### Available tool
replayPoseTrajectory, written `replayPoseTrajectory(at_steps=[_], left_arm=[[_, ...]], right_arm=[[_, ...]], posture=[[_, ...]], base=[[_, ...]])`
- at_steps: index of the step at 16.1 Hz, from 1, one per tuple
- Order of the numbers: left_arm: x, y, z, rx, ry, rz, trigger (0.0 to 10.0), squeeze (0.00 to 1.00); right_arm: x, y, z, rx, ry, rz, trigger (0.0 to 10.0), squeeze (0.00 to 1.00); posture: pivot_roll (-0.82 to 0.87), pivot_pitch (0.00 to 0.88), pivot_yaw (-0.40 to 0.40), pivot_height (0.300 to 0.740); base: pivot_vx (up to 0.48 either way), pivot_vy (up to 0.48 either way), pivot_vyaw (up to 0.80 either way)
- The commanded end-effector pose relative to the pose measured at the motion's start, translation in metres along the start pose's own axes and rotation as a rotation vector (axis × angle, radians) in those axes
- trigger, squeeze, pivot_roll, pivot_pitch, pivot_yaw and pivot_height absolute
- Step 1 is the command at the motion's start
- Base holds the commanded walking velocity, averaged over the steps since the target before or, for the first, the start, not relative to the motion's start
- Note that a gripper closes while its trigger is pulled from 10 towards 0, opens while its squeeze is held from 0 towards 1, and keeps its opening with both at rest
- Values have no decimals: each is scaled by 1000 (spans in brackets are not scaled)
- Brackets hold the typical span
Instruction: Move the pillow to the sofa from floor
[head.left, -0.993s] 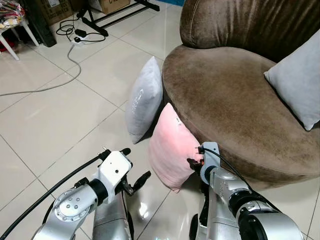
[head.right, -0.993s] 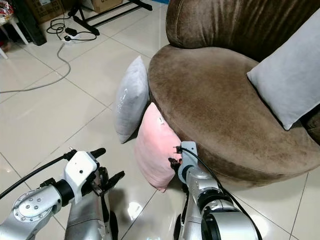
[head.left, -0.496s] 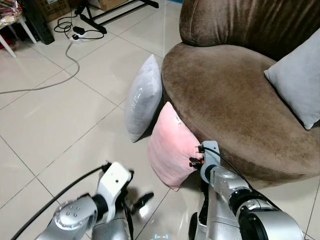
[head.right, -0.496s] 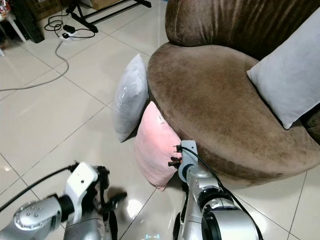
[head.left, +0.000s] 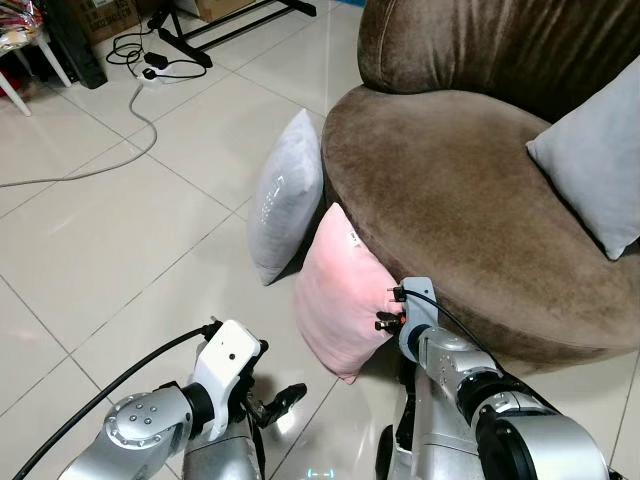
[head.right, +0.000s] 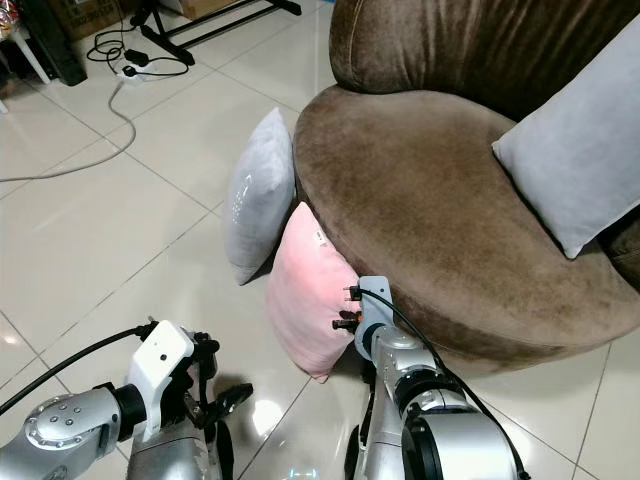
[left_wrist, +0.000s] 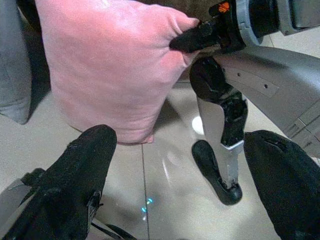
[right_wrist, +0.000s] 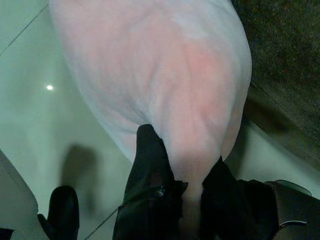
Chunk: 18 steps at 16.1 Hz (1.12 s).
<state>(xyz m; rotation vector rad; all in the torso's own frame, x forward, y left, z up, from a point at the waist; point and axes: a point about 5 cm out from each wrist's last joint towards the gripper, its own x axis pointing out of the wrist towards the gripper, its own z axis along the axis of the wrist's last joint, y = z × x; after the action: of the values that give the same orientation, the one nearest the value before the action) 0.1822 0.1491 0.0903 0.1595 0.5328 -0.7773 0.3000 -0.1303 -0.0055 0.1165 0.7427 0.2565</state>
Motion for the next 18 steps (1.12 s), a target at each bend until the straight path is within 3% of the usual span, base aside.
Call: replayPoseTrajectory(at_steps=[1,4,6,8,10,11,12,15,16,18], left_arm=[[-3,5,0,12,-11,45,10000,0],[-15,20,6,13,-112,251,10000,0],[-22,21,7,9,-134,290,10000,0],[-30,21,13,15,-172,338,10000,0],[-36,21,21,26,-209,389,10000,0],[-42,23,34,36,-263,439,10000,0],[-44,24,39,40,-282,453,10000,0],[-44,31,60,60,-366,534,10000,0],[-44,34,65,67,-386,557,10000,0],[-40,41,82,93,-443,634,10000,0]], right_arm=[[0,3,9,11,-23,51,0,0],[-7,17,50,84,-156,364,0,0],[-26,19,83,167,-309,490,0,0],[-62,13,116,271,-505,504,0,0],[-90,4,130,329,-618,481,0,0],[-116,-5,142,377,-723,438,0,0],[-125,-7,145,389,-755,427,0,0],[-164,8,161,402,-915,339,0,0],[-168,9,164,419,-941,296,10000,0],[-173,16,162,295,-940,218,10000,0]], posture=[[164,54,-28,501],[145,2,-36,501],[124,0,-33,501],[129,0,-36,501],[133,0,-38,501],[126,0,-31,501],[124,0,-31,501],[111,0,-22,501],[119,0,-21,501],[121,0,-8,501]], base=[[0,0,0],[0,0,0],[0,0,0],[0,0,0],[0,0,0],[0,0,0],[0,0,0],[0,0,0],[0,0,0],[0,0,0]])
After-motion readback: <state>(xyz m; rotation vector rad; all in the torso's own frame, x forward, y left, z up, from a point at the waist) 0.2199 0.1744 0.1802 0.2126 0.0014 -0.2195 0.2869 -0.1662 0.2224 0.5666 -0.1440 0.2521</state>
